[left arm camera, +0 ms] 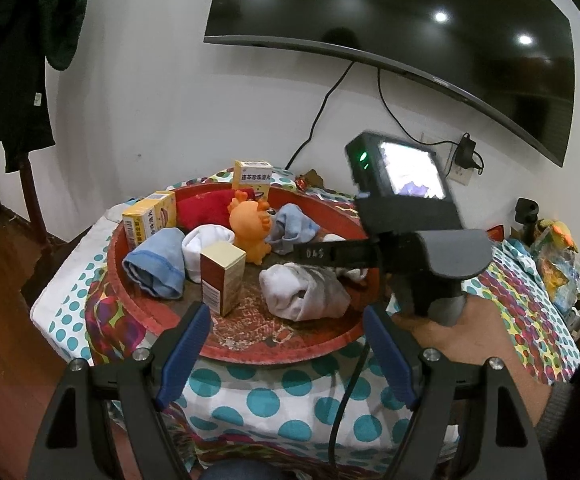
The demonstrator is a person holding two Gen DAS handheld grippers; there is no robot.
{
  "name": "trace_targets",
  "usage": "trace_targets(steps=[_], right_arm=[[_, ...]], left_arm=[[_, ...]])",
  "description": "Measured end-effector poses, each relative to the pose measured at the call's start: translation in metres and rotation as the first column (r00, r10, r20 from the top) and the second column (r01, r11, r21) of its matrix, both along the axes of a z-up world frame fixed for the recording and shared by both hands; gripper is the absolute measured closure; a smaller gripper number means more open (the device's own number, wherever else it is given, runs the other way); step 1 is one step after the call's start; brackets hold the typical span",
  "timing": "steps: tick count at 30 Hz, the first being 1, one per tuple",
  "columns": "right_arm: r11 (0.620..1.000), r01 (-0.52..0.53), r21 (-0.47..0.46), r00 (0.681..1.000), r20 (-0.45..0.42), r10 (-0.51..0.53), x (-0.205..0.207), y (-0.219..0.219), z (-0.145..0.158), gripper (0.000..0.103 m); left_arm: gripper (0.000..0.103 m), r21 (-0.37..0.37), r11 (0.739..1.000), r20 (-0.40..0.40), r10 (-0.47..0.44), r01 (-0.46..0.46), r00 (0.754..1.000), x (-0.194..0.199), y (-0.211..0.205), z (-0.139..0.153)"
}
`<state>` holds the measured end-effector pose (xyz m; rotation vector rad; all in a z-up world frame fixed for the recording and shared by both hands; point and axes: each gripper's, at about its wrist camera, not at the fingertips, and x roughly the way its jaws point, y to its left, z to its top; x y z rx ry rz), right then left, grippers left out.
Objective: Organize objects
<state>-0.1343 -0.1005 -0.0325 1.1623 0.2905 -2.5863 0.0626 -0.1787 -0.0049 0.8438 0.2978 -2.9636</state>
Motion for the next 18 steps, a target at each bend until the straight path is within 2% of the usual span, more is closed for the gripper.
trace_targets(steps=[1,3,5,8,12,15,18], right_arm=[[1.000,0.000,-0.013,1.000,-0.031,0.000,0.005,0.001,0.008,0.026],[0.999,-0.004,-0.044,0.998,-0.069,0.001,0.011,0.005,0.025,0.010],[0.999,0.016,-0.042,0.991,-0.135,-0.022,0.021,0.011,0.044,0.004],[0.999,0.022,-0.049,0.983,-0.183,-0.030,0.035,0.019,0.058,0.002],[0.997,0.059,-0.044,0.980,-0.189,-0.066,0.058,0.034,0.057,0.002],[0.996,0.076,-0.040,0.977,-0.198,-0.082,0.085,0.047,0.054,0.001],[0.997,0.071,-0.024,0.975,-0.210,-0.074,0.115,0.057,0.049,0.001]], left_arm=[[0.022,-0.005,1.000,0.000,0.009,-0.009,1.000,0.000,-0.001,0.001],[0.020,-0.014,0.999,-0.026,0.037,-0.038,0.999,0.003,-0.004,0.004],[0.015,-0.025,0.998,-0.072,0.062,-0.064,0.995,0.010,-0.006,0.010],[0.014,-0.035,0.995,-0.112,0.092,-0.097,0.989,0.019,-0.005,0.019],[0.014,-0.051,0.984,-0.106,0.164,-0.170,0.981,0.031,-0.005,0.032],[0.014,-0.076,0.984,-0.136,0.153,-0.164,0.979,0.050,-0.004,0.040],[0.014,-0.024,0.988,-0.073,0.152,-0.155,0.986,0.063,-0.011,0.036]])
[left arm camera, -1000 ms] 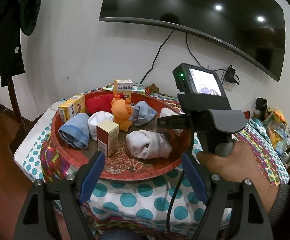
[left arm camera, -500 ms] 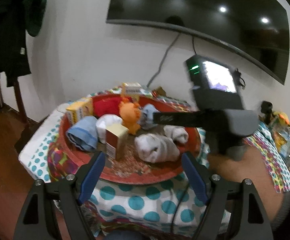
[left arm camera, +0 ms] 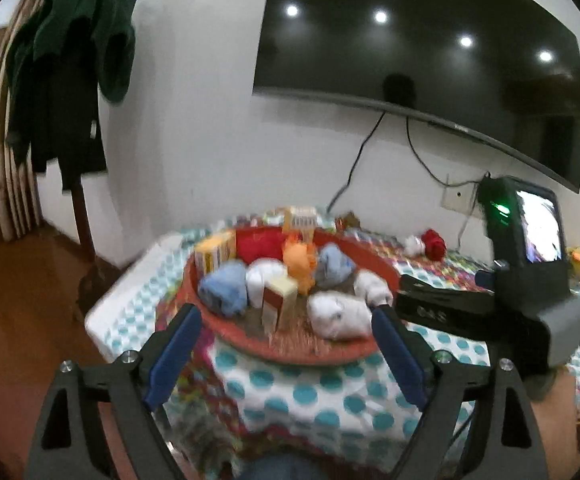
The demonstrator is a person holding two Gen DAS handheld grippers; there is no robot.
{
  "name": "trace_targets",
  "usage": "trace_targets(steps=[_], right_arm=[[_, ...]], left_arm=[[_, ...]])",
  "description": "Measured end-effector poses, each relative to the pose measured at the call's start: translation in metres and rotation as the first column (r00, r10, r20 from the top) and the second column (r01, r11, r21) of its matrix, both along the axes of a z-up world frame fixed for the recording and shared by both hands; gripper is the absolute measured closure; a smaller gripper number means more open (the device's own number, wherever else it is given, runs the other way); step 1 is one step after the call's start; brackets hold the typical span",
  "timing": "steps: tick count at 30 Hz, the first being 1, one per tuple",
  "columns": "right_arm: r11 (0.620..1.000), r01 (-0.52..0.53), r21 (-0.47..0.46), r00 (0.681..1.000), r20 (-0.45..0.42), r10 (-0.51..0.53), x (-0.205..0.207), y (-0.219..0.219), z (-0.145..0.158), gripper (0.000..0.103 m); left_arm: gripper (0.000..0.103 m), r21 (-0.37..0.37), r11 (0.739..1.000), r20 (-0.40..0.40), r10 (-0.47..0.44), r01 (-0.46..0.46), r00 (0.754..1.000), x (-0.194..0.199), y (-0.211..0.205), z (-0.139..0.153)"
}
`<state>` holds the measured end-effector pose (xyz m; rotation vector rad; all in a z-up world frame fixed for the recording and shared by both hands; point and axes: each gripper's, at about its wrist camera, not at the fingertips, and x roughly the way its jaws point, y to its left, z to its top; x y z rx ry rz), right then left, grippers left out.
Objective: Organize objects
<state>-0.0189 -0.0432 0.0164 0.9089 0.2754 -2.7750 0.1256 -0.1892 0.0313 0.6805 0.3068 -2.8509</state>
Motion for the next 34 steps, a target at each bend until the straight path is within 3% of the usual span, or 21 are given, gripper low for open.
trace_targets(steps=[2,6,12,21,29,34], right_arm=[[1.000,-0.002,0.000,1.000,-0.001,0.002,0.019,0.006,-0.004,0.001],[1.000,-0.026,0.004,1.000,0.001,0.026,0.055,0.013,-0.009,0.001],[0.998,-0.063,-0.001,0.998,0.000,0.063,0.079,0.011,-0.001,0.001],[0.994,-0.103,-0.048,0.995,-0.010,0.103,0.088,0.006,0.010,0.001],[0.993,-0.107,-0.053,0.994,0.007,0.108,0.085,-0.001,0.005,0.001],[0.993,-0.108,-0.050,0.994,0.010,0.109,0.085,-0.001,0.003,0.001]], left_arm=[[0.014,0.022,1.000,0.033,0.011,-0.011,0.999,0.007,-0.002,-0.004],[0.014,-0.039,0.998,0.031,0.060,-0.059,0.998,0.027,0.003,-0.006],[0.014,-0.087,0.991,0.044,0.101,-0.096,0.994,0.038,0.013,-0.001],[0.014,-0.067,0.993,0.087,0.099,-0.093,0.991,0.035,0.011,-0.005],[0.014,-0.163,0.971,0.040,0.185,-0.176,0.982,0.043,0.018,-0.002],[0.014,-0.162,0.971,0.051,0.185,-0.175,0.981,0.043,0.018,-0.005]])
